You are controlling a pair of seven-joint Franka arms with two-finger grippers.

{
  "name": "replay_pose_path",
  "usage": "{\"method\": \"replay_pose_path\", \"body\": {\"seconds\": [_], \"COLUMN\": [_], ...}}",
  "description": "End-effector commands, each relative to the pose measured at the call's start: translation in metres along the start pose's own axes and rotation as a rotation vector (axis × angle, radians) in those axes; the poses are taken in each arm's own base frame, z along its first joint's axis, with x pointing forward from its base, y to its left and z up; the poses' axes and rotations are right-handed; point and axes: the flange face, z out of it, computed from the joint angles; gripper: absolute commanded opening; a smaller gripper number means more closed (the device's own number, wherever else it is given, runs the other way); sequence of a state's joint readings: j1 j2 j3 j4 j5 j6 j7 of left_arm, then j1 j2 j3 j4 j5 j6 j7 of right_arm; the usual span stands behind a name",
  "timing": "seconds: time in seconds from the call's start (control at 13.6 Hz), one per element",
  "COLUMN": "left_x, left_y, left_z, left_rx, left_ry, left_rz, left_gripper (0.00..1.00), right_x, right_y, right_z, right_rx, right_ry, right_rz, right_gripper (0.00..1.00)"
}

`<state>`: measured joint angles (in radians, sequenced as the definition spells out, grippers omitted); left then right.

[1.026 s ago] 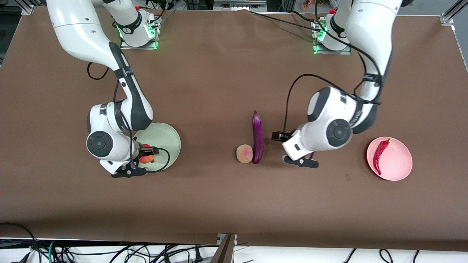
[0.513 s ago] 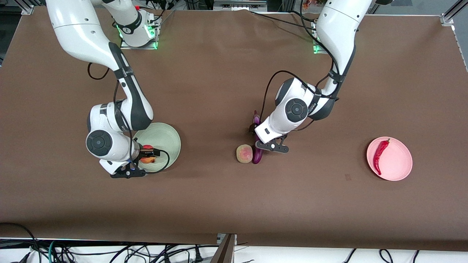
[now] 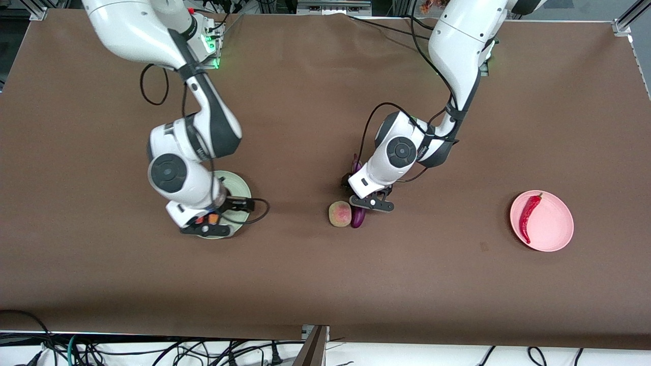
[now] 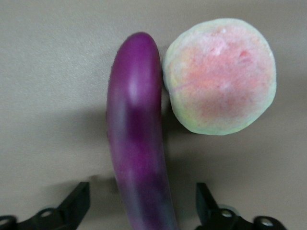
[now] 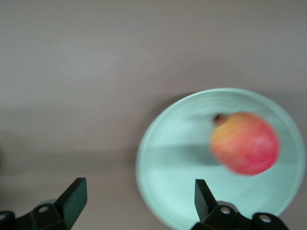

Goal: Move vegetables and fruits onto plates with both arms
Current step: 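Grasp the purple eggplant with the left gripper while the right gripper releases, then carry the eggplant to the pink plate while the right gripper grasps the peach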

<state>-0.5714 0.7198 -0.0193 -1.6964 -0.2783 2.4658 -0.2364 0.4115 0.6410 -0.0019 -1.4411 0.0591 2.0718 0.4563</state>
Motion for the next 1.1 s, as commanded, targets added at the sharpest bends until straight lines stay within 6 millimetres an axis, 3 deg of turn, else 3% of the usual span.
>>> {"method": "replay_pose_path", "body": {"seconds": [0.0, 0.15, 0.29, 0.44, 0.59, 0.81, 0.88, 1.03], "left_x": [0.002, 0.007, 0.008, 0.019, 0.035, 0.043, 0.042, 0.038], "left_y": [0.000, -0.006, -0.005, -0.022, -0.066, -0.147, -0.179, -0.260], "left_z": [-0.005, -0.011, -0.022, -0.061, -0.111, -0.164, -0.172, -0.184], "left_rx": [-0.004, 0.016, 0.020, 0.015, 0.065, 0.135, 0.133, 0.109], "left_ry": [0.017, 0.030, 0.030, 0.020, -0.006, -0.071, -0.119, -0.193], "left_rz": [-0.011, 0.024, 0.029, -0.002, -0.011, 0.088, 0.110, 0.123], "left_gripper": [0.28, 0.00, 0.00, 0.00, 0.00, 0.00, 0.00, 0.00], "right_x": [-0.008, -0.015, -0.014, -0.017, -0.026, -0.037, -0.044, -0.053], "right_y": [-0.037, -0.050, -0.067, -0.098, -0.132, -0.173, -0.187, -0.208], "right_z": [0.006, 0.011, 0.008, 0.015, 0.026, 0.038, 0.045, 0.057], "right_rx": [0.014, 0.010, 0.027, 0.039, 0.058, 0.133, 0.159, 0.192], "right_ry": [0.006, 0.003, 0.026, 0.037, 0.067, 0.149, 0.174, 0.210], "right_rz": [0.022, 0.028, 0.027, 0.009, 0.043, 0.051, 0.050, 0.037], "right_gripper": [0.99, 0.99, 0.99, 0.99, 0.99, 0.99, 0.99, 0.99]}}
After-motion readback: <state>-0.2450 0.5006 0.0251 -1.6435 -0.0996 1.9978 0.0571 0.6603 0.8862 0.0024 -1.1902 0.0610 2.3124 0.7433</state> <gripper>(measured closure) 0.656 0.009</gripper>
